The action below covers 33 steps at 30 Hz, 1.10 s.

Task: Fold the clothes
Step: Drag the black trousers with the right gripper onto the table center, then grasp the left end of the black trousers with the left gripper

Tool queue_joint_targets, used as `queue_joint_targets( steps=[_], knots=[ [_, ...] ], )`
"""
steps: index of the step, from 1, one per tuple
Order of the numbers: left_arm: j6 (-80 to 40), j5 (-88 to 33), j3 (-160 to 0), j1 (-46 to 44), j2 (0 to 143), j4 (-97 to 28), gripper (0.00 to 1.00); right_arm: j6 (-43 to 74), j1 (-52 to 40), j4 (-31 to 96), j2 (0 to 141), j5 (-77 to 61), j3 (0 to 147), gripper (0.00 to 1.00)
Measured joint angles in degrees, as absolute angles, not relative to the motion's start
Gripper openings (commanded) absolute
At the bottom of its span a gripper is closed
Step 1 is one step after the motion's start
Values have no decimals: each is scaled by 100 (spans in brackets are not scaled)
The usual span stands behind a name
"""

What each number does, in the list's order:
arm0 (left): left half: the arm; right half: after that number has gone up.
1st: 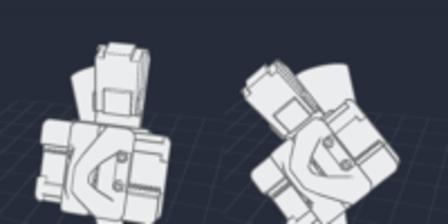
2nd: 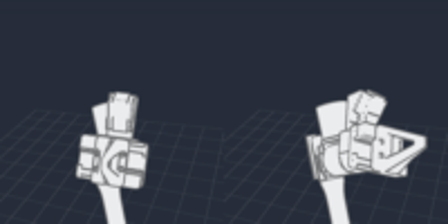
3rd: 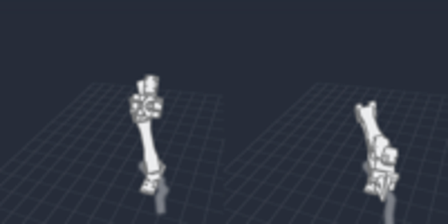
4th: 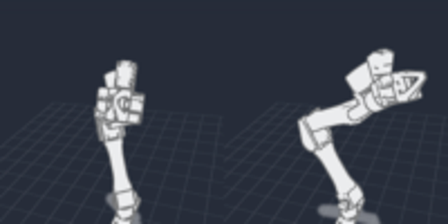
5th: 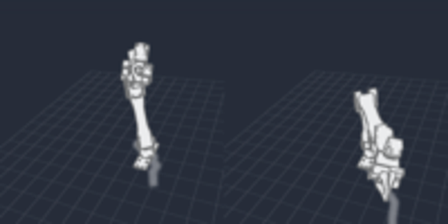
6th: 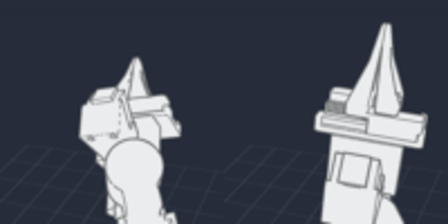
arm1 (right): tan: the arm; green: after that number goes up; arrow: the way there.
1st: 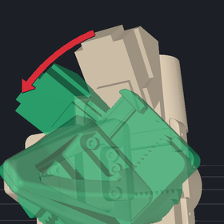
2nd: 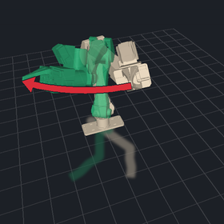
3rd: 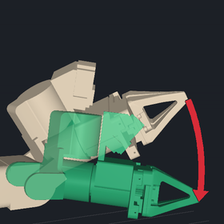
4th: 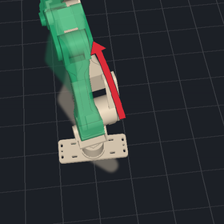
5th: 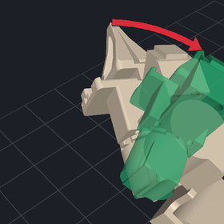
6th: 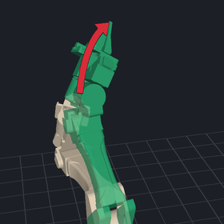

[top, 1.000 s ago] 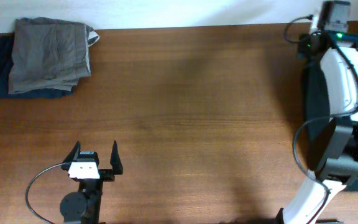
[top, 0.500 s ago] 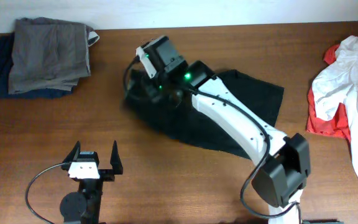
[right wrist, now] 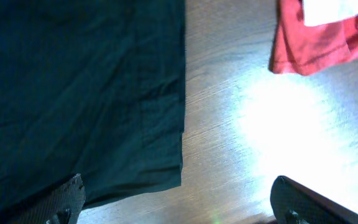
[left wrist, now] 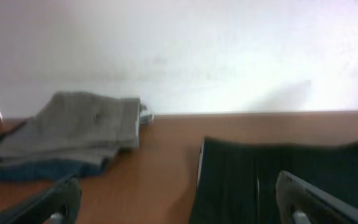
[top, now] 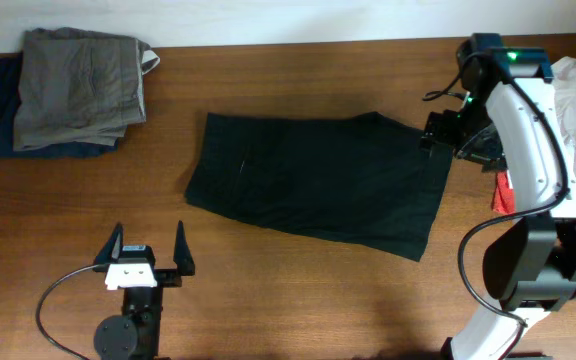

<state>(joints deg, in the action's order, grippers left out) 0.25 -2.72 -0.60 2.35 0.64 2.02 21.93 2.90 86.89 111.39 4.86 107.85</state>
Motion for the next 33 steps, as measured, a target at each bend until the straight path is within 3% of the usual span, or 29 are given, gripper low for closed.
queue_joint_targets(
  steps=[4, 7, 9, 13, 15, 18, 22, 29, 31, 33],
  knots=[
    [172, -958, -64, 226, 73, 1553, 99, 2349, 311, 8694, 11139, 438, 10777, 99],
    [320, -1721, -508, 226, 934, 1343, 99, 2379, 311, 8764, 11126, 419, 10777, 99],
    [506, -2029, -1719, 226, 2213, 464, 99, 2364, 311, 8790, 11013, 390, 10761, 99],
    [956, -2344, -5734, 215, 5865, -2950, 99, 2316, 311, 8858, 10779, 333, 10766, 99],
    [1015, -2729, -6851, 215, 7013, -3367, 99, 2305, 311, 8897, 10763, 202, 10761, 99],
    [1035, -3295, -7159, 204, 7907, -2880, 99, 2045, 311, 9052, 10761, -32, 10761, 99],
    [475, -2423, -7205, 200, 9421, -3072, 99, 1881, 311, 9155, 10761, -333, 10761, 99],
    [316, -2377, -7207, 145, 11150, -2842, 99, 1874, 311, 9198, 10761, -464, 10761, 98],
    [318, -2359, -7251, 145, 11413, -2910, 75, 1872, 311, 9198, 10761, -467, 10761, 99],
    [336, -2405, -7279, 145, 11465, -3083, 69, 1857, 311, 9194, 10761, -467, 10761, 99]
  ],
)
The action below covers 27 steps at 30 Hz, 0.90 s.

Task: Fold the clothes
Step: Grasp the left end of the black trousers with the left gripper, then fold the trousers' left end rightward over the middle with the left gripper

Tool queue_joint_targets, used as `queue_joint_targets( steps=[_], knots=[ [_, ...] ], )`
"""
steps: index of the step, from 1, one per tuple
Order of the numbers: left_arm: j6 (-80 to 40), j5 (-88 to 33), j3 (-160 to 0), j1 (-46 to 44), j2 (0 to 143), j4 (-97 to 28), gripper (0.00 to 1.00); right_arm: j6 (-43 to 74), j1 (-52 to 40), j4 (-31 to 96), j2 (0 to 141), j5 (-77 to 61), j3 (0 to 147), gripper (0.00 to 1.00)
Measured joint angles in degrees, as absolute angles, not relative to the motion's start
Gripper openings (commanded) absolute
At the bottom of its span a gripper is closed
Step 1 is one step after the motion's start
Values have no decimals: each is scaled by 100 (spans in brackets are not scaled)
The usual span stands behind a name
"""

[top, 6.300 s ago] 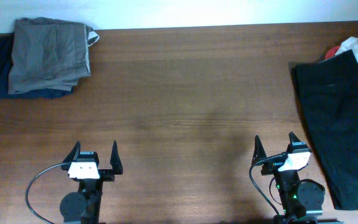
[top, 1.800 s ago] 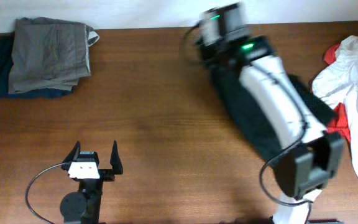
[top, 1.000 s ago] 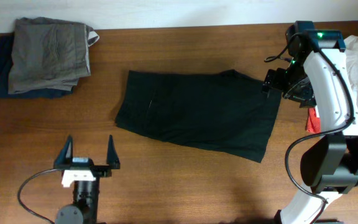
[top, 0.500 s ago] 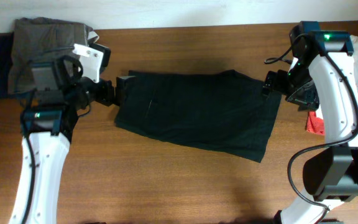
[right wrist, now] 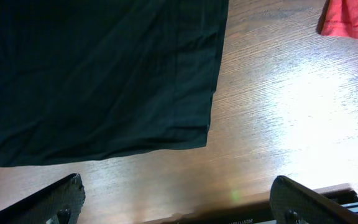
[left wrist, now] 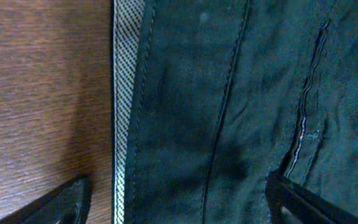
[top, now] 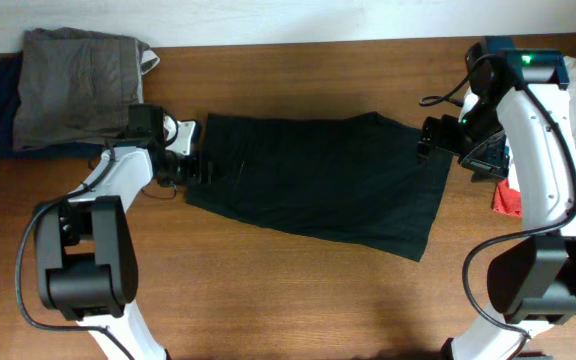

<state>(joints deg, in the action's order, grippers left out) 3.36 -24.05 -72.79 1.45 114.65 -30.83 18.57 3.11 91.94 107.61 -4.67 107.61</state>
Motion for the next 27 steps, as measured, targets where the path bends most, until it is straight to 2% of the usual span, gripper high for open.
queue_joint_targets(
  steps=[1, 3, 4, 8, 13, 16, 18, 20, 24, 27],
  knots=[
    [368, -2515, -7286, 137, 11478, -3253, 51, 1859, 311, 9185, 10761, -469, 10761, 99],
    [384, -2556, -7282, 30, 11489, -3350, 5, 1857, 311, 9194, 10761, -469, 10761, 99],
    [381, -2558, -7271, -49, 11522, -3369, 1, 1855, 311, 9216, 10761, -469, 10761, 99],
    [-274, -2143, -7371, -169, 11561, -3802, 0, 1822, 311, 9382, 10761, -469, 10761, 99],
    [-1109, -576, -8449, 1072, 11139, -6204, 0, 1822, 311, 8899, 10761, -508, 10755, 99],
    [-1122, 224, -9386, 996, 10051, -7502, 0, 1815, 311, 8825, 10761, -552, 10755, 99],
    [-1122, 399, -9544, 937, 9920, -7968, 0, 1820, 311, 8820, 10761, -635, 10755, 99],
    [-1122, 497, -9557, 661, 9920, -8265, 0, 1820, 311, 8820, 10761, -731, 10755, 99],
    [-1118, 552, -9553, -322, 9636, -7743, 0, 1820, 285, 8739, 10759, -766, 10715, 99],
    [-1026, 587, -9559, -1470, 9231, -7535, 0, 1820, 71, 8114, 10742, -768, 10261, 99]
  ],
)
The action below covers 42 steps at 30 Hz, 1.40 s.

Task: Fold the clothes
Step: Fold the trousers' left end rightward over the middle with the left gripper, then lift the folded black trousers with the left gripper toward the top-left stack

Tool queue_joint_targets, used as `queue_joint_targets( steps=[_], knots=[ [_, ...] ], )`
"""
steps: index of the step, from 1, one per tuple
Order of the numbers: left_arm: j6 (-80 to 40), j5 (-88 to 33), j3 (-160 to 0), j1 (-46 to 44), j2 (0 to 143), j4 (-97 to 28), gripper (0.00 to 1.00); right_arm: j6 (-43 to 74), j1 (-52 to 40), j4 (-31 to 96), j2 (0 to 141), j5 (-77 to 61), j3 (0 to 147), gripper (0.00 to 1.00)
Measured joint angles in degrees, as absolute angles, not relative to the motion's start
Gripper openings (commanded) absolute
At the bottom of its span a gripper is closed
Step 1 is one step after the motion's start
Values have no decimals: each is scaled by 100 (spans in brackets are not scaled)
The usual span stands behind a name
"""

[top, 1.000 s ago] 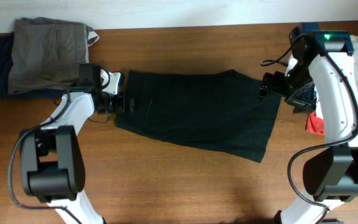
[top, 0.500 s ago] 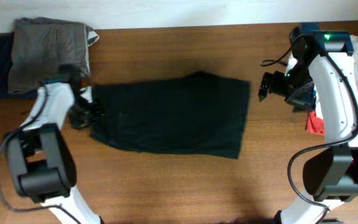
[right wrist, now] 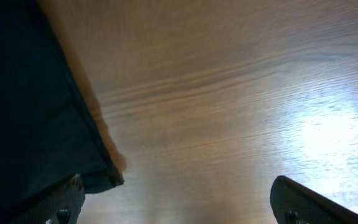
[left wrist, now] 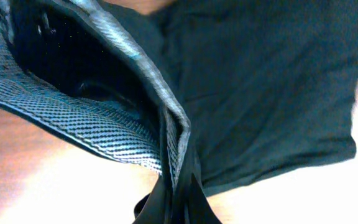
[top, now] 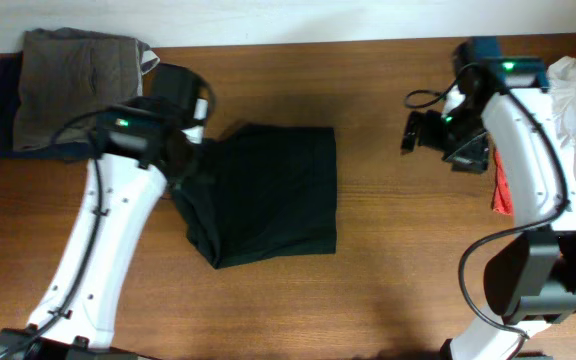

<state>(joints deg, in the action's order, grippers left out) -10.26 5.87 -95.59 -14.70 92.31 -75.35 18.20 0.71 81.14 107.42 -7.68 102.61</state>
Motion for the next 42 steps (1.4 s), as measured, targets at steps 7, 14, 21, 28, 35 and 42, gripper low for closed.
queue_joint_targets(
  steps=[7, 14, 21, 28, 35, 42],
  knots=[
    [-989, 320, -9559, -3162, 9496, -7032, 1, 1949, -198, 6375, 10895, -950, 8617, 99],
    [-934, -222, -9570, -3660, 11194, -6136, 99, 1931, -198, 6318, 11010, -1031, 8418, 99],
    [-947, -309, -10420, -3441, 11515, -6969, 99, 1758, 368, 7767, 11083, -1066, 9292, 98],
    [-945, -408, -11039, -1481, 10648, -8176, 99, 1433, 805, 8552, 11072, -1098, 10403, 98],
    [-578, -2248, -7867, -729, 10715, -5625, 94, 1385, 805, 8523, 11072, -1240, 10405, 99],
    [-554, -2486, -7142, -838, 11098, -4770, 64, 1365, 784, 8512, 11072, -1304, 10405, 99]
  ],
)
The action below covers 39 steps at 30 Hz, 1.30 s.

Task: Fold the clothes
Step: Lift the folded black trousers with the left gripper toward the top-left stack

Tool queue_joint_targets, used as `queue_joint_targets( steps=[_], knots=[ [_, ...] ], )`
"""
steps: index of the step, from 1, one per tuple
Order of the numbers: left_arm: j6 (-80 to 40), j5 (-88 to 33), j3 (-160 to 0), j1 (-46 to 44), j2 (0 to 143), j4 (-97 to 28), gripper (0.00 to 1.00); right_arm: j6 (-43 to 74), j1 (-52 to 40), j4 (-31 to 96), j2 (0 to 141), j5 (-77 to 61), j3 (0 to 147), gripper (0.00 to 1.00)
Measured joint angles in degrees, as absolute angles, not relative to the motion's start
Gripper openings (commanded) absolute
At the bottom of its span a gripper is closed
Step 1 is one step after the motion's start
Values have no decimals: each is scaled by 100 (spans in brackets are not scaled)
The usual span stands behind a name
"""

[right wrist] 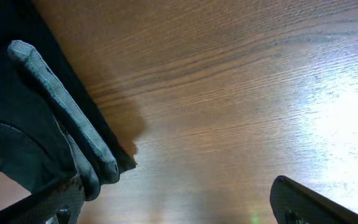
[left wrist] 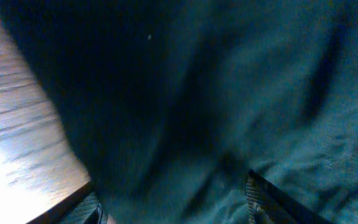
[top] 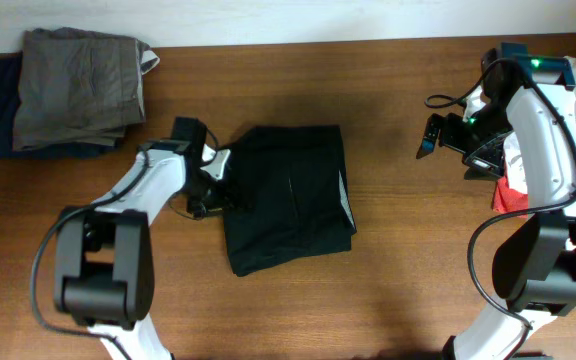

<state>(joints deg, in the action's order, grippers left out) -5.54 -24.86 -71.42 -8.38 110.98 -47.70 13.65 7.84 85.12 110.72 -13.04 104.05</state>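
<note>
The black shorts (top: 293, 200) lie folded in half on the table's middle, a grey waistband lining (top: 346, 205) showing along their right edge. My left gripper (top: 211, 188) sits low at the shorts' left edge. In the left wrist view it (left wrist: 169, 190) is open, fingers wide apart, with dark cloth (left wrist: 197, 93) filling the frame beneath. My right gripper (top: 430, 135) hangs open over bare wood to the right of the shorts. In the right wrist view it (right wrist: 176, 193) holds nothing, and the folded edge (right wrist: 55, 106) shows at left.
A stack of folded clothes, grey trousers (top: 80, 85) on a navy garment, lies at the back left. A white garment and a red one (top: 503, 195) lie heaped at the right edge behind my right arm.
My left gripper, then shut on the lifted waistband, is now open and low at the shorts' left edge. The shorts lie flat and folded. My right gripper has shifted a little to the right.
The shorts lay spread flat, my left arm parked at the front, my right gripper at their right edge. Then my left gripper stood open over the left waistband. Then the shorts were folded leftward, the left gripper shut on the waistband. Now they lie released.
</note>
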Motion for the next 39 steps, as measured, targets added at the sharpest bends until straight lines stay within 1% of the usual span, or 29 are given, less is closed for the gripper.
queue_joint_targets(
  steps=[1, 2, 3, 4, 5, 7, 10, 14, 16, 19, 23, 32, 39],
  knots=[
    [-565, -2530, -7159, -886, 11303, -4751, 59, 1369, 784, 8510, 11072, -1304, 10405, 99],
    [-563, -2488, -7161, -888, 11303, -4709, 45, 1367, 784, 8512, 11072, -1304, 10405, 99],
    [-576, -2469, -7161, -888, 11303, -4707, 22, 1365, 784, 8508, 11072, -1304, 10405, 99],
    [-567, -2416, -7157, -888, 11308, -4689, 4, 1367, 784, 8508, 11072, -1304, 10405, 99],
    [-587, -2353, -7153, -888, 11316, -4687, 1, 1367, 784, 8508, 11072, -1304, 10405, 99],
    [-576, -2171, -7168, -891, 11321, -4707, 1, 1367, 784, 8508, 11072, -1304, 10405, 99],
    [-486, -1533, -7669, -921, 11373, -5085, 1, 1367, 784, 8508, 11072, -1306, 10405, 99],
    [126, -410, -9384, -753, 11461, -5105, 1, 1367, 784, 8510, 11072, -1306, 10405, 99],
    [375, 427, -9974, -554, 11467, -4925, 1, 1367, 784, 8508, 11072, -1306, 10405, 99],
    [613, 932, -10191, -93, 11467, -4462, 1, 1365, 784, 8508, 11072, -1306, 10405, 99],
    [668, 1151, -10202, 558, 11467, -4007, 1, 1367, 784, 8508, 11072, -1306, 10405, 99],
    [285, 1162, -11216, 681, 11489, -3446, 1, 1352, 784, 8508, 11072, -1306, 10405, 99],
    [-263, 1157, -11231, 1048, 11854, -3065, 1, 1354, 784, 8508, 11072, -1306, 10405, 99]
  ],
)
